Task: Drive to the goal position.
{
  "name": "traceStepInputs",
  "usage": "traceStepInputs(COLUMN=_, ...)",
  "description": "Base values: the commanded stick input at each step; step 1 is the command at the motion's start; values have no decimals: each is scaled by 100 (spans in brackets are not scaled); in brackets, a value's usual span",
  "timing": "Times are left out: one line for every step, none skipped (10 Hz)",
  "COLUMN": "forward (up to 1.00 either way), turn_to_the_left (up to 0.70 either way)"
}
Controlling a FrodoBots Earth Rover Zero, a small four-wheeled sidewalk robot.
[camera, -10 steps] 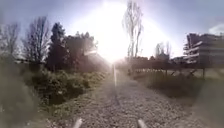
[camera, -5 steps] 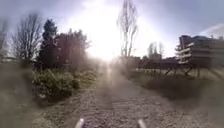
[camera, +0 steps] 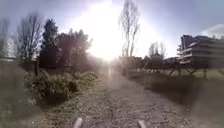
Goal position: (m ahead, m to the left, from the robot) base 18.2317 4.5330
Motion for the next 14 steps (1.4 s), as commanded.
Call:
traceStepInputs(forward=50, turn_to_the_left=0)
traceStepInputs(forward=50, turn_to_the_left=0)
traceStepInputs(forward=50, turn_to_the_left=0)
traceStepInputs(forward=50, turn_to_the_left=0)
traceStepInputs(forward=50, turn_to_the_left=0)
traceStepInputs(forward=50, turn_to_the_left=0)
traceStepInputs(forward=50, turn_to_the_left=0)
traceStepInputs(forward=50, turn_to_the_left=0)
traceStepInputs(forward=50, turn_to_the_left=0)
traceStepInputs(forward=50, turn_to_the_left=0)
traceStepInputs(forward=50, turn_to_the_left=0)
traceStepInputs(forward=50, turn_to_the_left=0)
traceStepInputs(forward=50, turn_to_the_left=0)
traceStepInputs(forward=50, turn_to_the_left=0)
